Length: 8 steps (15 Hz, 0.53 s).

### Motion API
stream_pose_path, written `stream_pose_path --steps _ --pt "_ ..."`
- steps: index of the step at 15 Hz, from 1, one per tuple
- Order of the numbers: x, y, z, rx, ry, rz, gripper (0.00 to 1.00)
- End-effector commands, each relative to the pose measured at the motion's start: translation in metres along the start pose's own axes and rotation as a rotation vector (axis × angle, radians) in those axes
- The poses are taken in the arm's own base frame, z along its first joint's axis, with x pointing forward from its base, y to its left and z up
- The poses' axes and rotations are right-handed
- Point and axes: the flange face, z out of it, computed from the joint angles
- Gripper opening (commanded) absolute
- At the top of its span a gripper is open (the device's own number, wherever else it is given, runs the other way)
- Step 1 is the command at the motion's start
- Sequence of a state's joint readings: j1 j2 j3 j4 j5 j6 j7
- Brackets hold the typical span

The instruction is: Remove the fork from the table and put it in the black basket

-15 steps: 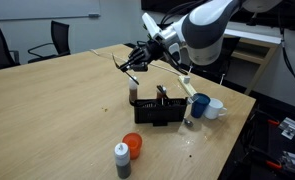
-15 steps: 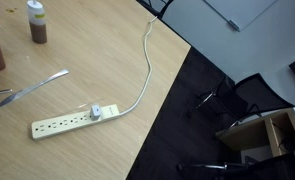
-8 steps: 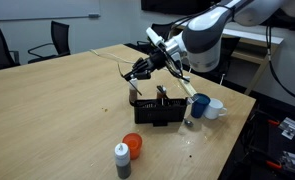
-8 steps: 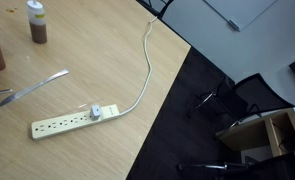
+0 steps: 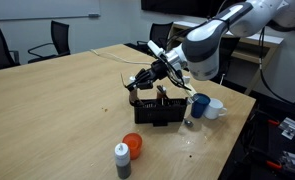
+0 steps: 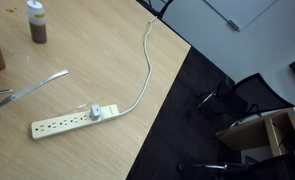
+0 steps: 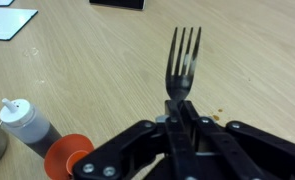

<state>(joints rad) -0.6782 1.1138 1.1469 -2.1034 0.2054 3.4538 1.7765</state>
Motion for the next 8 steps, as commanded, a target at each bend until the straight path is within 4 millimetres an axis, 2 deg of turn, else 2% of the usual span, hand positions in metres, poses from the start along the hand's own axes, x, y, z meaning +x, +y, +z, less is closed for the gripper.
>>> stream_pose_path --steps 1,8 --pt "0.001 -0.003 -0.003 -0.014 -0.049 -0.025 0.03" --pt "0.019 -0.004 0.008 -0.026 -0.083 -0.098 0.03"
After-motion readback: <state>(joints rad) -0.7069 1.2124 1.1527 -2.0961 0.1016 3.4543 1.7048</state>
